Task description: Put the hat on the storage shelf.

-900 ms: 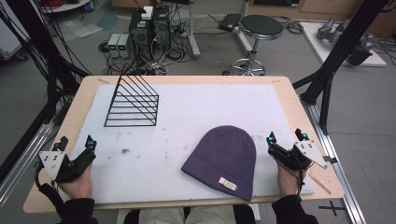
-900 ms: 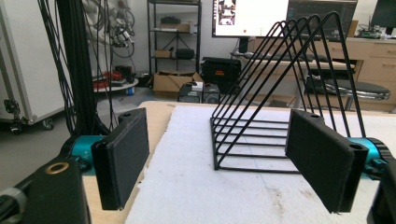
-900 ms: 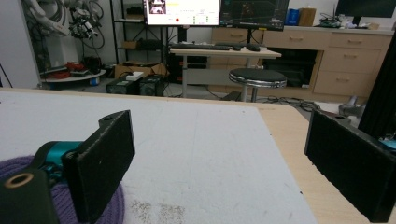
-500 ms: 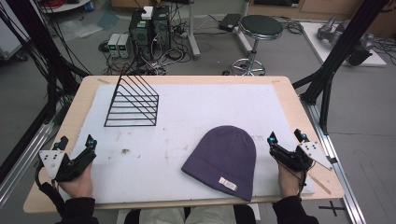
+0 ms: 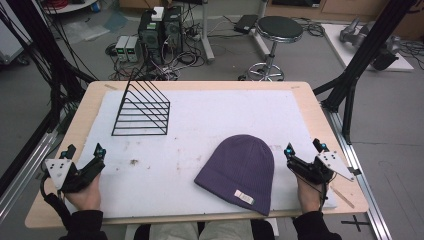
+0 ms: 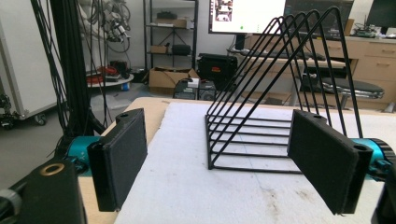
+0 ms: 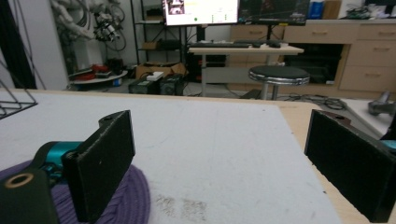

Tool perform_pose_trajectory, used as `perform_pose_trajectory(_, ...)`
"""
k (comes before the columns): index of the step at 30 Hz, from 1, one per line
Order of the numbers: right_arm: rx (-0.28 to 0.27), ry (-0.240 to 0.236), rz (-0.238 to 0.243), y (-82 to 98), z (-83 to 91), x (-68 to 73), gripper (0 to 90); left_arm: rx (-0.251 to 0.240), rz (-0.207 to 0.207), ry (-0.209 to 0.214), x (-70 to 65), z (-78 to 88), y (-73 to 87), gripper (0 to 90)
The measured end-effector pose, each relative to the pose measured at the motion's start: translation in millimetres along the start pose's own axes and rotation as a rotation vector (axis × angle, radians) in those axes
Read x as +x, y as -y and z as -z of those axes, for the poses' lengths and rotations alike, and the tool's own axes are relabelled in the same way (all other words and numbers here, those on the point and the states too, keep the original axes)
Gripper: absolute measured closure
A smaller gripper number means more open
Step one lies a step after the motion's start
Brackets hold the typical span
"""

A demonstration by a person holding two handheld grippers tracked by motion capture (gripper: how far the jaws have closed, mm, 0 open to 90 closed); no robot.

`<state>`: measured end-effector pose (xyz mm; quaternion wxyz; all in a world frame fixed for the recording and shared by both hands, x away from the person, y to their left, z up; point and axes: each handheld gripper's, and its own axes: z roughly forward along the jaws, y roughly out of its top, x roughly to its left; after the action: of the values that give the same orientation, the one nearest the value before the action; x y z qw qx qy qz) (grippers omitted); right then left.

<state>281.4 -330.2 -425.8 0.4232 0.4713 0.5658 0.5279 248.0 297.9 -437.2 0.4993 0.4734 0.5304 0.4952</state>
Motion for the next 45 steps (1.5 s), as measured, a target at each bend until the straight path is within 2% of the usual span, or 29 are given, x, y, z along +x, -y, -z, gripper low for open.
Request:
perform_pose_trajectory(3, 0.03, -0.027, 0.032, -2.4, -1.1, 3.1, 7.8, 0.001, 0.002, -0.002, 0.2, -0.1, 0.1, 20.5)
perform_pose_trajectory(7, 0.044, -0.055, 0.017, -7.0, -2.0, 7.8, 7.8, 0.004, 0.008, -0.001, 1.4, -1.0, 0.6, 20.8)
perform_pose_trajectory(13, 0.075, -0.076, 0.037, -14.6, -8.2, 11.3, 7.8, 0.008, 0.002, 0.006, 1.8, -1.8, 0.8, 20.8)
perform_pose_trajectory(16, 0.105, -0.072, 0.082, -17.5, -11.3, 13.0, 7.9, 0.007, 0.002, 0.01, 1.4, -2.2, 0.7, 20.8)
perform_pose_trajectory(18, 0.115, -0.084, 0.109, -20.5, -12.4, 13.8, 12.9, 0.009, 0.001, 0.01, 1.5, -2.0, 0.5, 20.8)
perform_pose_trajectory(20, 0.119, -0.098, 0.11, -21.6, -12.6, 13.6, 14.6, 0.008, 0.003, 0.011, 1.5, -2.2, 0.7, 20.8)
perform_pose_trajectory(22, 0.128, -0.112, 0.111, -25.3, -15.0, 14.6, 12.2, 0.012, 0.007, 0.013, 1.7, -2.3, 0.7, 20.8)
perform_pose_trajectory(25, 0.149, -0.123, 0.092, -26.9, -18.0, 14.9, 11.9, 0.01, 0.007, 0.014, 1.4, -2.0, 0.3, 20.8)
perform_pose_trajectory(29, 0.2, -0.127, 0.102, -26.8, -25.6, 18.6, 11.8, 0.012, 0.007, 0.015, 1.0, -2.0, 0.3, 20.9)
perform_pose_trajectory(39, 0.332, -0.178, 0.121, -20.9, -39.8, 25.1, 11.8, 0.013, 0.012, 0.009, 1.1, -2.3, 0.3, 20.7)
perform_pose_trajectory(45, 0.439, -0.204, 0.137, -15.0, -50.0, 30.7, 11.8, 0.018, 0.008, 0.013, 0.9, -2.3, 0.3, 20.7)
